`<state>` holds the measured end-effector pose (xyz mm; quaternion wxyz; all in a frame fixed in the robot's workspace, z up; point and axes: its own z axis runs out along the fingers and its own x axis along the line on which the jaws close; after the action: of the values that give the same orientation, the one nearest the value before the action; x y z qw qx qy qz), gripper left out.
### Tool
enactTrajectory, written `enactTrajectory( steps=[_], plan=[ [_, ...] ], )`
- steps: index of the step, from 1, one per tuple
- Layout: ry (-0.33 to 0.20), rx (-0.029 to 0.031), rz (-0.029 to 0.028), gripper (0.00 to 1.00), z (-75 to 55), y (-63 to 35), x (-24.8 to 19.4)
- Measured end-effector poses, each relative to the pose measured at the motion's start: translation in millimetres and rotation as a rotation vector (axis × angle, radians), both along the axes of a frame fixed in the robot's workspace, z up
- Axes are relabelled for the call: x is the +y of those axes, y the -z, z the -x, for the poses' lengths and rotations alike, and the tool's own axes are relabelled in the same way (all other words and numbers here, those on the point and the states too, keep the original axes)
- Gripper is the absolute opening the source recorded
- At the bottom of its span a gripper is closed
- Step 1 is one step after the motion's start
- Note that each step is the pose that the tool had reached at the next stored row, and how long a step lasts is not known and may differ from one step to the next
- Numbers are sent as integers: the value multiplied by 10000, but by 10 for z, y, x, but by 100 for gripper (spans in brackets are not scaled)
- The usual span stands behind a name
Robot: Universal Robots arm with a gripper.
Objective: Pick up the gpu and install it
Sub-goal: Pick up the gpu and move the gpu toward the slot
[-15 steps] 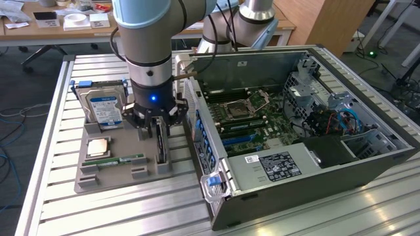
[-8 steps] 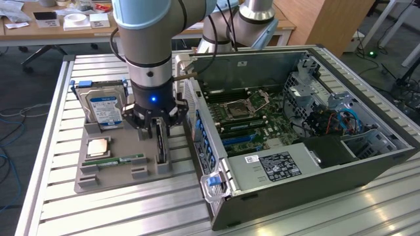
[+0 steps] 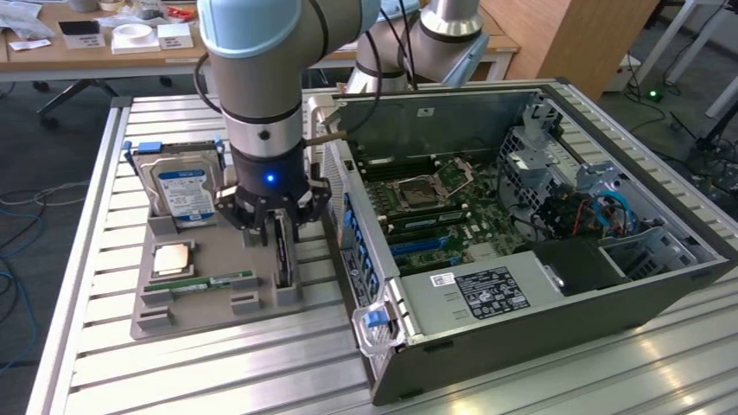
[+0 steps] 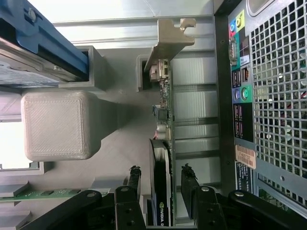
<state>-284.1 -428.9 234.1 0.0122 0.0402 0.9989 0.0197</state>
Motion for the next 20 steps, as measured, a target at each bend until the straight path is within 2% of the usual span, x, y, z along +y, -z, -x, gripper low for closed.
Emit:
enactTrajectory(
  steps=[12,14,15,20],
  plan=[
    [0,0,-1,47,2,27,0],
    [0,0,0,46,2,27,0],
    [0,0,0,39,2,27,0],
    [0,0,0,39,2,27,0]
  ],
)
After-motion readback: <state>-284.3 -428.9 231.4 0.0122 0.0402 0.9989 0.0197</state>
